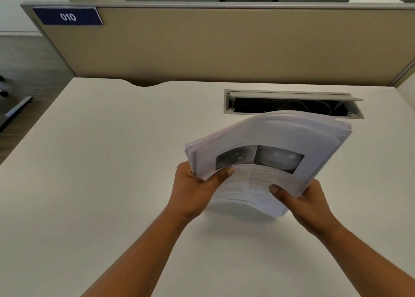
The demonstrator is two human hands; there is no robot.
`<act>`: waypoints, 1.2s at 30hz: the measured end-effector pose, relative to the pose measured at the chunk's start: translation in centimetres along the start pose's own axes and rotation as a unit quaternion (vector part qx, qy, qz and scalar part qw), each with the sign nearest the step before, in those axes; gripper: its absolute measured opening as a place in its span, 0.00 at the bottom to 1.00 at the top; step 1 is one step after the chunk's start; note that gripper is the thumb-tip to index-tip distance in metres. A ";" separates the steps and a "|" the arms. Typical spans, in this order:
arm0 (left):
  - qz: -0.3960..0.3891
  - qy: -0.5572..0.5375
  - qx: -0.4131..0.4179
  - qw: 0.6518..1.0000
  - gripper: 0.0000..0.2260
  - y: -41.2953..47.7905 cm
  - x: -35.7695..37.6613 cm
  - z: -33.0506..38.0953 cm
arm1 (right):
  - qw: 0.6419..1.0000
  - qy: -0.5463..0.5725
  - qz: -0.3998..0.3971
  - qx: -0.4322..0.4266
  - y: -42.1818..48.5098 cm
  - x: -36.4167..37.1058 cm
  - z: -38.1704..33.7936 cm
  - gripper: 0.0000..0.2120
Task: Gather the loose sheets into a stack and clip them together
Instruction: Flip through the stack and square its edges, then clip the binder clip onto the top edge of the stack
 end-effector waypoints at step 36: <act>0.053 -0.059 -0.198 0.977 0.04 8.0 -1.7 -10.3 | 0.936 -0.006 -0.165 0.310 0.6 1.1 11.5 0.17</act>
Point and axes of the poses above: each hand's wrist, its own y-axis towards the middle knuckle, its own x-axis out of the palm, z = x × y, the point moved 8 cm from there along y, towards the middle knuckle, and after that the axes turned 8 degrees about -x, right-handed, at the moved point
